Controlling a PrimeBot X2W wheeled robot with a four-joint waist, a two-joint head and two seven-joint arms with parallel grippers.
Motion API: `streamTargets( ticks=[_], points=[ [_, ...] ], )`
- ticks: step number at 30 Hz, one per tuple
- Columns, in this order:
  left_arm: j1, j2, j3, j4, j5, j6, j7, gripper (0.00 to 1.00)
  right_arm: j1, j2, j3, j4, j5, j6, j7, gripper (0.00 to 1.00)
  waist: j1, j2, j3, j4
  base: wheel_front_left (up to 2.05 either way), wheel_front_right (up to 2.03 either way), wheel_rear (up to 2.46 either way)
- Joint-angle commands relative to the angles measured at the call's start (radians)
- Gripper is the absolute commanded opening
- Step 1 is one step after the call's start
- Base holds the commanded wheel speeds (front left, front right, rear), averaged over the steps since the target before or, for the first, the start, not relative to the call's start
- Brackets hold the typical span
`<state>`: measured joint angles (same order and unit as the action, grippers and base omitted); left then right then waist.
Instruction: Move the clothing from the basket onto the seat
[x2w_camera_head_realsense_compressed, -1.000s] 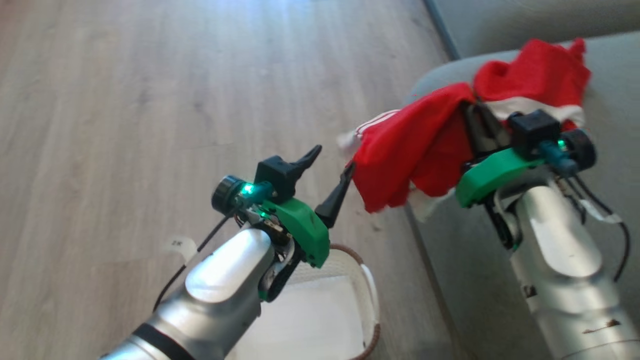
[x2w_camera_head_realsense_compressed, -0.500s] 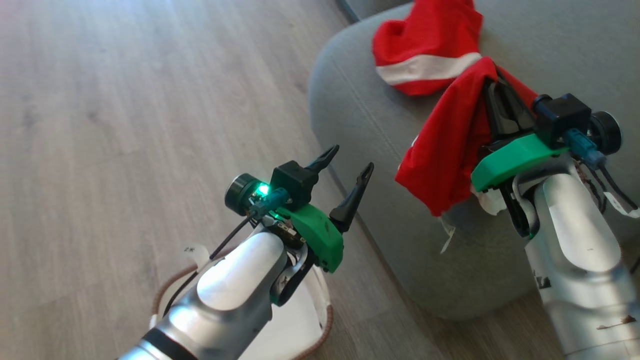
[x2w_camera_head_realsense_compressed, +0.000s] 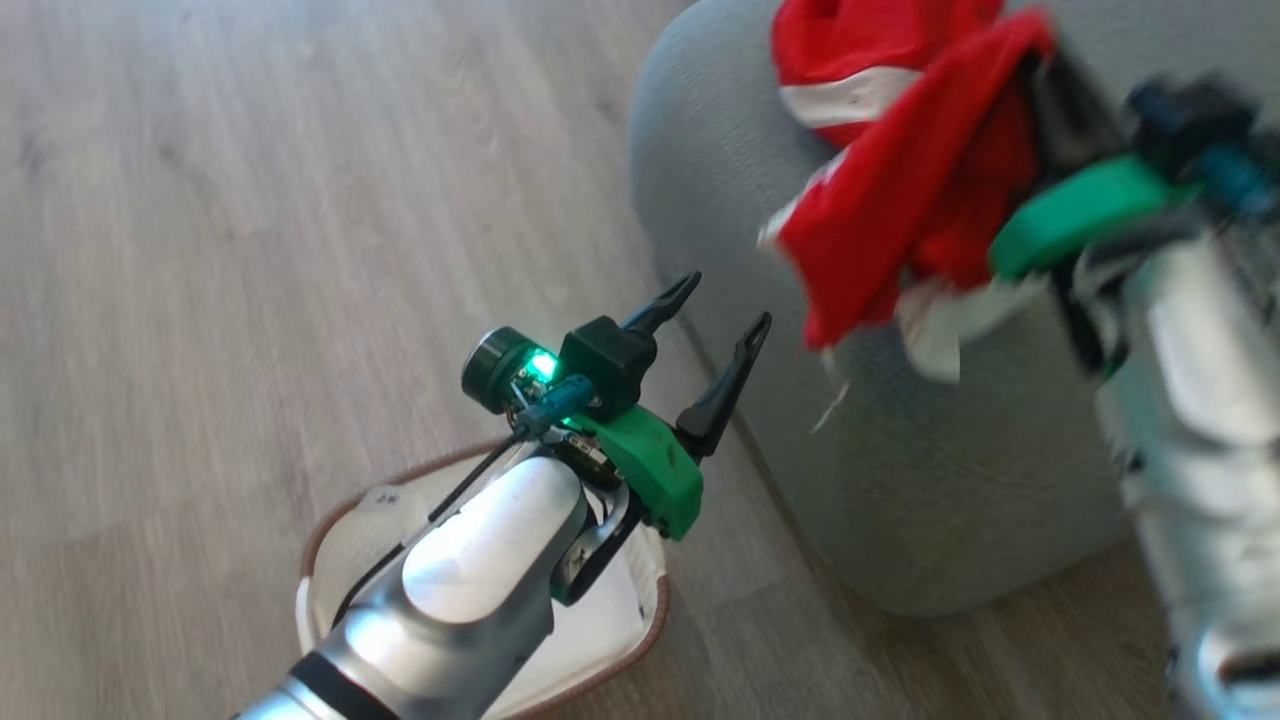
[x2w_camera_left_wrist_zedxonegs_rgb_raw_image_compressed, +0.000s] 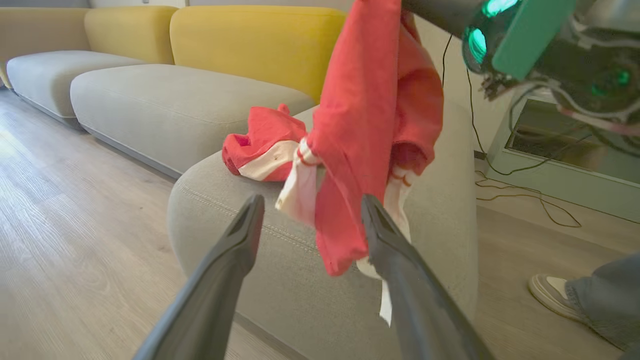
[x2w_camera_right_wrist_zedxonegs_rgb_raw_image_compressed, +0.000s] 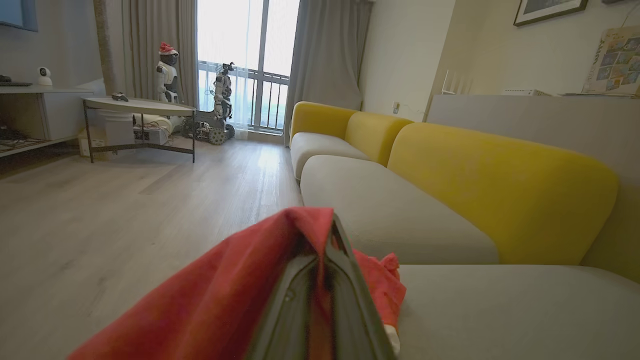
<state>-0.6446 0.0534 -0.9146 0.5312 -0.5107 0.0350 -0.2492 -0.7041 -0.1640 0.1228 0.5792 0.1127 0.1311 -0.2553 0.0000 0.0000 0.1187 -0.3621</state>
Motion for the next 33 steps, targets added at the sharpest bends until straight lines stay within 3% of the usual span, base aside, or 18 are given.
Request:
streamTargets(
  ticks=[1,10,19,24,33],
  points=[
    [-0.033,0.002,0.042,-0.038,0.014,0.006,-0.013,1.0,-0.093,-0.01,0.0,-0.021,0.003,0.0,-0.006,0.0,0.0,0.0,0.037,0.041,0.0,0.0,0.0],
    [-0.073,0.011,0.044,-0.095,0.074,0.016,-0.013,1.0,-0.442,-0.168,-0.1,0.161,-0.025,0.0,-0.003,0.0,0.0,0.0,0.178,0.189,0.0,0.0,0.0],
    [-0.124,0.03,0.035,-0.168,0.108,0.03,-0.002,1.0,-0.652,-0.305,-0.32,0.283,-0.198,0.0,-0.003,0.0,0.0,0.0,0.328,0.298,0.0,0.0,0.0],
    [-0.149,0.037,0.031,-0.21,0.126,0.041,0.002,1.0,-0.64,-0.292,-0.476,0.327,-0.318,0.0,-0.005,0.0,0.0,0.0,0.389,0.323,0.0,0.0,0.0],
    [-0.179,0.041,0.02,-0.239,0.142,0.051,0.014,1.0,-0.508,-0.196,-0.684,0.401,-0.476,0.0,-0.006,0.0,0.0,0.0,0.441,0.326,0.0,0.0,0.0]
  ],
)
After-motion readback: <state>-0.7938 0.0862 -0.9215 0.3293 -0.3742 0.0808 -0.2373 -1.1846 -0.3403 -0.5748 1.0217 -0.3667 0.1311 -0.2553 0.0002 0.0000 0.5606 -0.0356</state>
